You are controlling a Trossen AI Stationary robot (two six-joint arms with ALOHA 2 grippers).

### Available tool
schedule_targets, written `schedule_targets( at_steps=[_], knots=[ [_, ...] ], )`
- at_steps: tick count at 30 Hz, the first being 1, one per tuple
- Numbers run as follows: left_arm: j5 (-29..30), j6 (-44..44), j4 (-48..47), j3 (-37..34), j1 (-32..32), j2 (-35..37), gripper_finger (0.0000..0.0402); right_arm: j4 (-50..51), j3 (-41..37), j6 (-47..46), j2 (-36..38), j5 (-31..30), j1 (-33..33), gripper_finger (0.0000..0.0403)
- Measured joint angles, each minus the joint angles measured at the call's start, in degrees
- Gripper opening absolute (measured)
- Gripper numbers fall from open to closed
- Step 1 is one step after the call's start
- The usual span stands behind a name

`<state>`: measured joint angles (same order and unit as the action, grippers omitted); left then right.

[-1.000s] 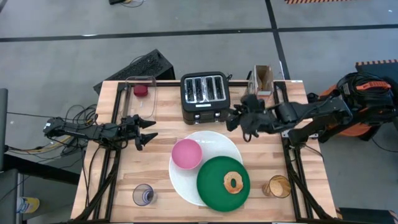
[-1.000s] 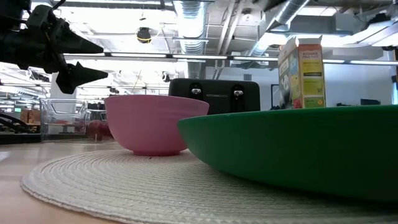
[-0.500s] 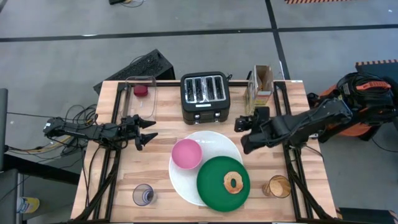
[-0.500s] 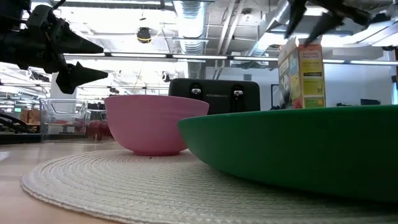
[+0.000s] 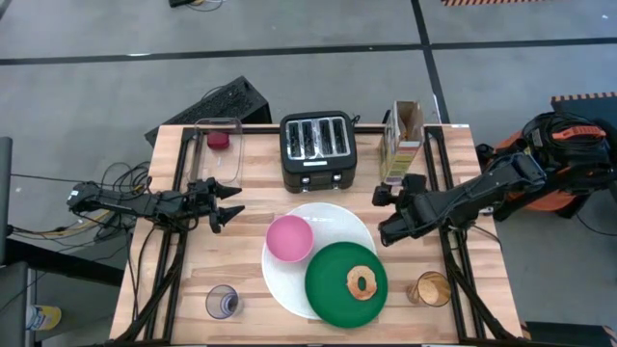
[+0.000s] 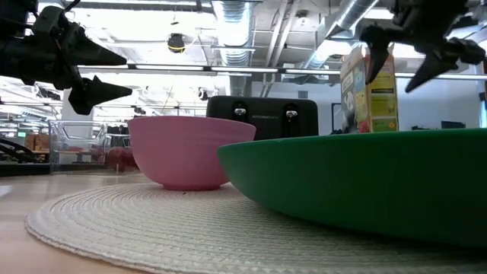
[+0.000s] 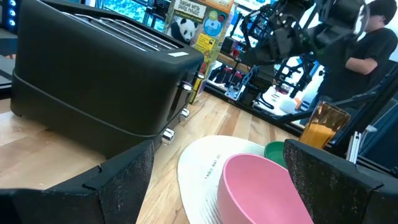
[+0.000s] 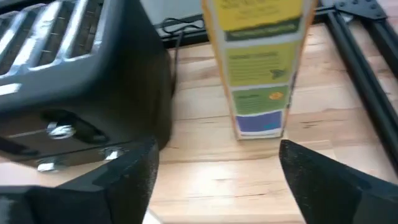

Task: Arrange a breakfast setting
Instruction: Pour the cereal from the cereal box into the pink bowl

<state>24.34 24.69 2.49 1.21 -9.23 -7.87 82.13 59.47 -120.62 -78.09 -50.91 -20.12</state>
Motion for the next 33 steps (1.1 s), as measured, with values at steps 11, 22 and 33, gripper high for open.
schedule_targets(
  at_steps=[11,22,33],
  knots=[
    [0.02,0.00,0.00,0.00,0.00,0.01,0.0344,-3.62,-9.84,-3.64,0.00,-5.15,0.66,0.0399],
    [0.01,-0.02,0.00,0.00,0.00,0.00,0.0344,-14.15,-18.69,0.47,0.01,-12.76,4.78,0.0399],
    [0.01,-0.01,0.00,0.00,0.00,0.00,0.0344,-22.63,-23.91,6.06,0.01,-18.73,9.45,0.0400]
  ],
)
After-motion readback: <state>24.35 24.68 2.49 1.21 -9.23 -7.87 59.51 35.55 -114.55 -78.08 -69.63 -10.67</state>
